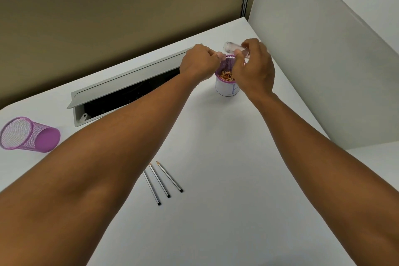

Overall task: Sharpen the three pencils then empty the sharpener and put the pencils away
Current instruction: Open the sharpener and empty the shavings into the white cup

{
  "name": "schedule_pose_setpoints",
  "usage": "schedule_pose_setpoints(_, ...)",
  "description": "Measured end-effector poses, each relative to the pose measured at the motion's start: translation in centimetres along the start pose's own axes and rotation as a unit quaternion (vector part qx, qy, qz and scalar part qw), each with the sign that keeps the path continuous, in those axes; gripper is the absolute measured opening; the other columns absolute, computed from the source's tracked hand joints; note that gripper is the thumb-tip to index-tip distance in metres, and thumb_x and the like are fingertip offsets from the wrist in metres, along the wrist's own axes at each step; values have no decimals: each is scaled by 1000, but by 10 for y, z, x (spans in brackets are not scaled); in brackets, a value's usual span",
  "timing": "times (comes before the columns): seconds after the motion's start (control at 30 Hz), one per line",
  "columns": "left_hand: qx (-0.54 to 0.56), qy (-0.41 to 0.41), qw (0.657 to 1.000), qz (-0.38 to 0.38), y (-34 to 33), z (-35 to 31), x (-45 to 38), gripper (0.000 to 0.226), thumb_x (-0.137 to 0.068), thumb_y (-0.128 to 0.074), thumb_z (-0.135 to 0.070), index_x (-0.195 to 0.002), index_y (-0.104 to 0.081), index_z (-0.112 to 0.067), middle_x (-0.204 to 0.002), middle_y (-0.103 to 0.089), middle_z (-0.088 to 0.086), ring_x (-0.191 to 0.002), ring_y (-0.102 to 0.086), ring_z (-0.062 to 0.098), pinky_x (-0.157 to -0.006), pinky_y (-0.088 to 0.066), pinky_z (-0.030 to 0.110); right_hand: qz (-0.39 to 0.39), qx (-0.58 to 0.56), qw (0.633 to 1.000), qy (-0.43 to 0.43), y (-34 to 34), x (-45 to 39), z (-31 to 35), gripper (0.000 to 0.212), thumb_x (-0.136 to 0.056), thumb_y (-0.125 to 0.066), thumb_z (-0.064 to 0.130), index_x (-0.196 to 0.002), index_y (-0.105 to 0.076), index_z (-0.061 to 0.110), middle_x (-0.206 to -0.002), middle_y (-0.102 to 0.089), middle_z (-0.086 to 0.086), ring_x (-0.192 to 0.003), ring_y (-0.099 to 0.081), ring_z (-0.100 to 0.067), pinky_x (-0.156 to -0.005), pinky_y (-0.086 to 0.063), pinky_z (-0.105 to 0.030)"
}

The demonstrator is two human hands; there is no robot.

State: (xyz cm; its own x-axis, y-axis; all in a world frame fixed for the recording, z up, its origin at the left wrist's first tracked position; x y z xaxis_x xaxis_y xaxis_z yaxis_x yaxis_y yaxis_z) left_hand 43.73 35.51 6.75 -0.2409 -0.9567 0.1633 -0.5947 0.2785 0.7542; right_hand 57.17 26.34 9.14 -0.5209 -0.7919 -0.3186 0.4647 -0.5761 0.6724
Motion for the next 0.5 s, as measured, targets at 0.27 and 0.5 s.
schedule_pose_setpoints(0.27,24,5,1000,3,0,-3,3,32,-93,-57,-44,-97,-75,-17,-92,-74,0,-86,-67,16,-79,-58,37,-15,-16,1000,-17,6,-2,-1,28,-95,-50,31,-116,-55,12,-113,-63,-7,-98,-61,-19,-69,-48,-23)
schedule_pose_setpoints(0.5,39,3,999,-5,-2,2,3,28,-89,-59,-46,-99,-73,-23,-105,-70,-2,-94,-65,16,-81,-58,40,26,10,997,-67,4,3,-7,29,-96,-50,33,-119,-53,16,-118,-61,-7,-102,-61,-21,-71,-47,-22)
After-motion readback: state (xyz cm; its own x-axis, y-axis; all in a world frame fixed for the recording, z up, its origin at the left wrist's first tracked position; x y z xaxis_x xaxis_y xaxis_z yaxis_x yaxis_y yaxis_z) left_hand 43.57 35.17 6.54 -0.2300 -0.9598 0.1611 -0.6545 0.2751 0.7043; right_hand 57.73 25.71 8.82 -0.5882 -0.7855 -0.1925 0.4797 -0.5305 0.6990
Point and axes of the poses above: each hand's wrist, its own x-axis away from the middle knuckle, its own y-axis out of the back of the hand, z = x × y, the point moved 8 cm from there along -x, towards the middle knuckle
